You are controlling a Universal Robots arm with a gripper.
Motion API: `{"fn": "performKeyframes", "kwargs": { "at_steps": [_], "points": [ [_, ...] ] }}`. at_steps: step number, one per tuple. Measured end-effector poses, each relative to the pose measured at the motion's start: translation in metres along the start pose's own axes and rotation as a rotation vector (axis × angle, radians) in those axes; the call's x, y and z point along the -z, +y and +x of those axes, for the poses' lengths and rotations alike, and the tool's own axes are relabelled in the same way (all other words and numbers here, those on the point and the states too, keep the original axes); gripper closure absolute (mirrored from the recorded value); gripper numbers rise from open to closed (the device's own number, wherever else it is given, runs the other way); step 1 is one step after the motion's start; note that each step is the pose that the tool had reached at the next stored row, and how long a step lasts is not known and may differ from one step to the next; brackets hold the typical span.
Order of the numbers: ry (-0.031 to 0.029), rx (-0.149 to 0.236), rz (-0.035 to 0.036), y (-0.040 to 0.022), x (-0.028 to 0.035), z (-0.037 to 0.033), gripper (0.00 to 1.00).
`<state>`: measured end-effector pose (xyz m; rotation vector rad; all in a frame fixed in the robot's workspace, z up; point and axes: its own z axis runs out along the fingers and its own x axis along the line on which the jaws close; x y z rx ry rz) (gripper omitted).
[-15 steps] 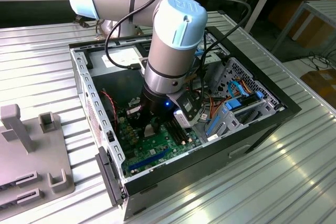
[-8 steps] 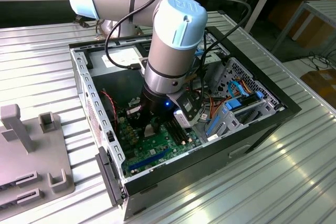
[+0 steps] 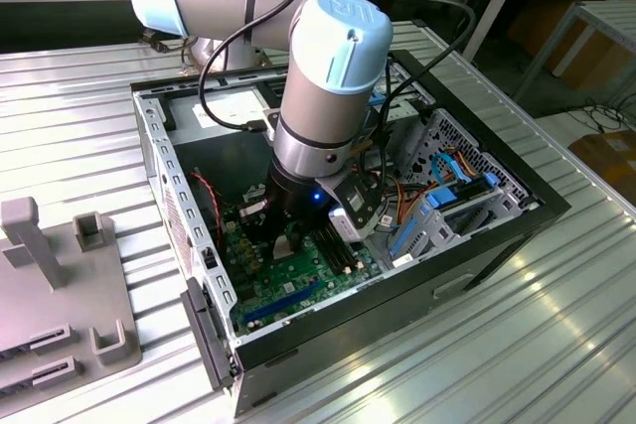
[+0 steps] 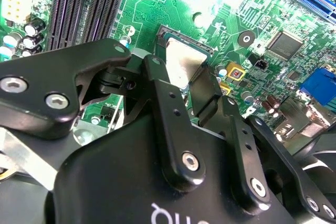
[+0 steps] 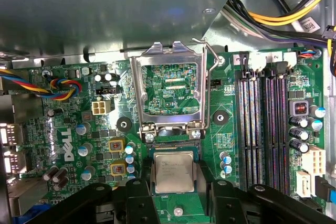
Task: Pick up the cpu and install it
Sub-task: 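Place the cpu into insertion slot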
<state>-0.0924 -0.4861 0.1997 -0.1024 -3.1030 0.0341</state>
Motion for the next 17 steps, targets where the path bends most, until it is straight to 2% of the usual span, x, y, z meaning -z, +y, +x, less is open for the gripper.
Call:
{"fn": "performKeyframes", "kwargs": {
  "at_steps": [7, 12, 17],
  "points": [
    [-0.0001, 0.000, -0.0003, 0.0000, 0.0001, 0.0000, 0.56],
    [-0.0001, 0.000, -0.0005, 0.0000, 0.0047, 0.0000, 0.56],
    [0.0000, 0.000, -0.0002, -0.0001, 0.0053, 0.0003, 0.56]
  ]
}}
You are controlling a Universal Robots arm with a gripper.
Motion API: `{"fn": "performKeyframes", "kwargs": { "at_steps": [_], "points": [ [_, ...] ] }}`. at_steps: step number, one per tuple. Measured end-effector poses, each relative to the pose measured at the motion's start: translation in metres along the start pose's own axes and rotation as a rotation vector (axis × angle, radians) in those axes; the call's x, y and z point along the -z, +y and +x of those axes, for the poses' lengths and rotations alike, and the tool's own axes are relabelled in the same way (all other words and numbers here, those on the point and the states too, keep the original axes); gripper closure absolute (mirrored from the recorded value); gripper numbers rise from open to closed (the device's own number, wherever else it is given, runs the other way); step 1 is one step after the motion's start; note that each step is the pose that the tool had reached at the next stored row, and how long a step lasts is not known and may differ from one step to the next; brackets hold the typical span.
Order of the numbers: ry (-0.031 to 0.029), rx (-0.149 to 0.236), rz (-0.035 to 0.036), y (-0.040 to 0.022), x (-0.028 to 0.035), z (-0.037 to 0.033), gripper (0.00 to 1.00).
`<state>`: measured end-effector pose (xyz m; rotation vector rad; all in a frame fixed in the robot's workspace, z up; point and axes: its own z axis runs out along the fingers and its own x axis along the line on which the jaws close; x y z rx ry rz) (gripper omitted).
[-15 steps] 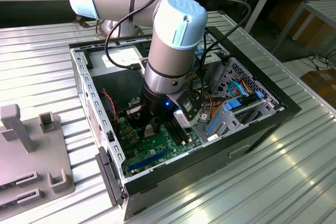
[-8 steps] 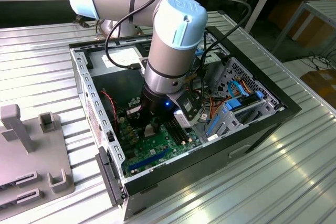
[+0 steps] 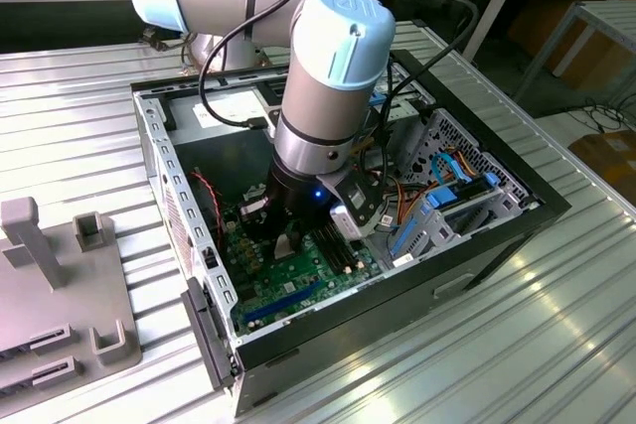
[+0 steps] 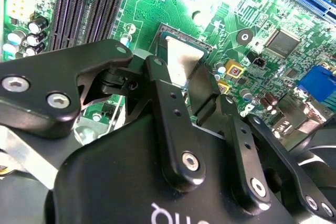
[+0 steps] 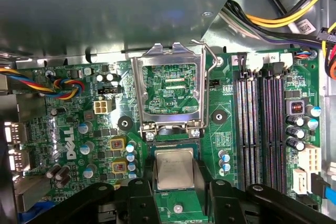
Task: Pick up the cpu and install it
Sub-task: 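Place the cpu into insertion slot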
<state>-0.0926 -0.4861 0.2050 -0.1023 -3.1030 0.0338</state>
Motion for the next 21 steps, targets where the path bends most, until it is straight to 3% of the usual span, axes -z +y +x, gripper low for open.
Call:
{"fn": "performKeyframes", "kwargs": {
  "at_steps": [9, 14, 17, 21],
  "points": [
    [0.0000, -0.002, -0.0008, -0.0059, -0.0001, 0.0006, 0.56],
    [0.0001, -0.001, -0.0010, -0.0061, 0.0065, 0.0007, 0.56],
    [0.0002, -0.004, -0.0012, -0.0033, 0.0066, 0.0009, 0.56],
    [0.0002, -0.007, -0.0013, 0.0066, 0.0068, 0.0016, 0.56]
  ]
}}
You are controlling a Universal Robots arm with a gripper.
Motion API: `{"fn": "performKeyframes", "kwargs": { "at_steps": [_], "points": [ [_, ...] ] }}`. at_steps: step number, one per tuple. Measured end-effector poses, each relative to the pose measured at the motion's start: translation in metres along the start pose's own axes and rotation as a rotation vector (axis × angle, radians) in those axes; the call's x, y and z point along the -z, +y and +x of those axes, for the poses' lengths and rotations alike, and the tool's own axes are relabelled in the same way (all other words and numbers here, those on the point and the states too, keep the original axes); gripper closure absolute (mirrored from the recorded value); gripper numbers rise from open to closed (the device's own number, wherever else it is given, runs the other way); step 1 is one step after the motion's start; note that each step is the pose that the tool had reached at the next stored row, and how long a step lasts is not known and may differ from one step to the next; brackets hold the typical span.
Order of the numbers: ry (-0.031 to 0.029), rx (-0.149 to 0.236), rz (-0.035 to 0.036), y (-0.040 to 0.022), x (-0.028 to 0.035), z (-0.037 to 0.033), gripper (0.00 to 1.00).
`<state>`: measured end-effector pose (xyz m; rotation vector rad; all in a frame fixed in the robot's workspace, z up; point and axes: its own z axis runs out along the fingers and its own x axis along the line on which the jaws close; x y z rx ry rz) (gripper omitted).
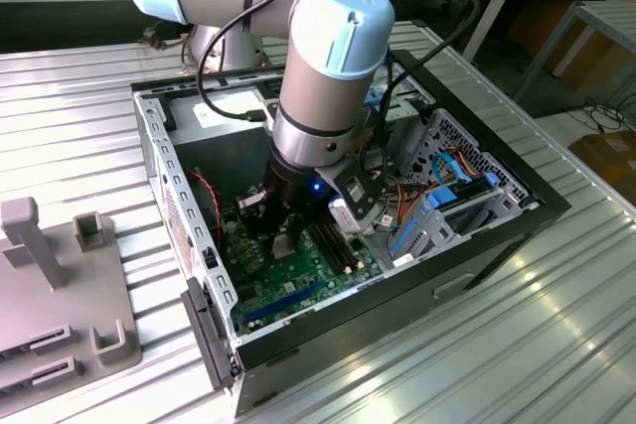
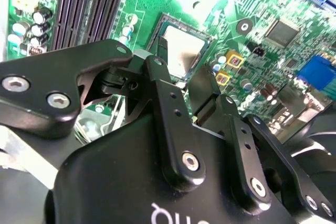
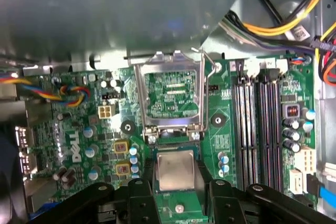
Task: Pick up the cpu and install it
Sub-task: 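Place the cpu into insertion slot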
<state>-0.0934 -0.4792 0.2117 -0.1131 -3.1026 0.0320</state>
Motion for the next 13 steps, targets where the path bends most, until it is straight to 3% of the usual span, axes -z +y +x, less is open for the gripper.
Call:
{"fn": "performKeyframes", "kwargs": {
  "at_steps": [11, 13],
  "points": [
    [0.0000, -0.003, -0.0002, 0.0011, -0.0012, -0.0001, 0.56],
    [0.0005, -0.024, -0.0010, 0.0015, -0.0079, -0.0023, 0.56]
  ]
}}
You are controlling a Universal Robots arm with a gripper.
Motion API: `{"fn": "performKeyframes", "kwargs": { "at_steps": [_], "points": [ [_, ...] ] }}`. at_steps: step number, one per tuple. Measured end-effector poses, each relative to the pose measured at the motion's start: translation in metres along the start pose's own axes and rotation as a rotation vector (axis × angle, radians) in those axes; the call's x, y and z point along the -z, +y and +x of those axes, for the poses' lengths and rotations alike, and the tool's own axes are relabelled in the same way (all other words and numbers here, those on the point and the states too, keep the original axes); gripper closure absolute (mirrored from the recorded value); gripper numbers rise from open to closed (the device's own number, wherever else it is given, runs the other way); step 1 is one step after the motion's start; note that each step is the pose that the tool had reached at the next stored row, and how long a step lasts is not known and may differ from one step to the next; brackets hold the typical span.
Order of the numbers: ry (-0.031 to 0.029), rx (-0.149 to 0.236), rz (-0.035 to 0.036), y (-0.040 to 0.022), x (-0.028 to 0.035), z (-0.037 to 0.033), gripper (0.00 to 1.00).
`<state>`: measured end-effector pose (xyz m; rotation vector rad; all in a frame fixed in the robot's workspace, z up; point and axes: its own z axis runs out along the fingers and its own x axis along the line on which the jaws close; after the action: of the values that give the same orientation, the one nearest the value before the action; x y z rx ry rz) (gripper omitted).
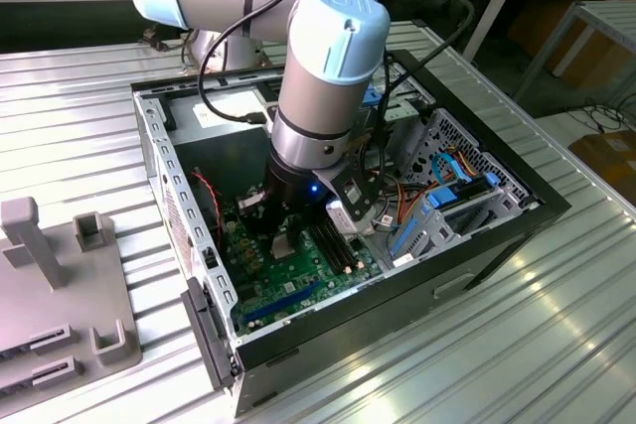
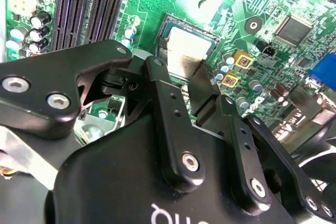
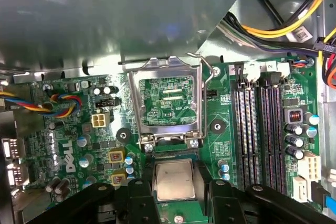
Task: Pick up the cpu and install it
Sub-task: 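Place the cpu into insertion slot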
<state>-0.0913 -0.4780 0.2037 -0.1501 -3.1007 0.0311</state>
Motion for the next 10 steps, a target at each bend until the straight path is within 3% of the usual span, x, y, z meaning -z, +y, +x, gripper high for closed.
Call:
{"fn": "performKeyframes", "kwargs": {
  "at_steps": [1, 3, 10],
  "points": [
    [0.0012, -0.056, -0.0022, -0.0001, 0.0000, -0.0001, 0.56],
    [0.0007, -0.032, -0.0015, -0.0027, -0.0001, -0.0003, 0.56],
    [0.0007, -0.028, -0.0024, -0.0024, 0.0000, -0.0027, 0.56]
  ]
}}
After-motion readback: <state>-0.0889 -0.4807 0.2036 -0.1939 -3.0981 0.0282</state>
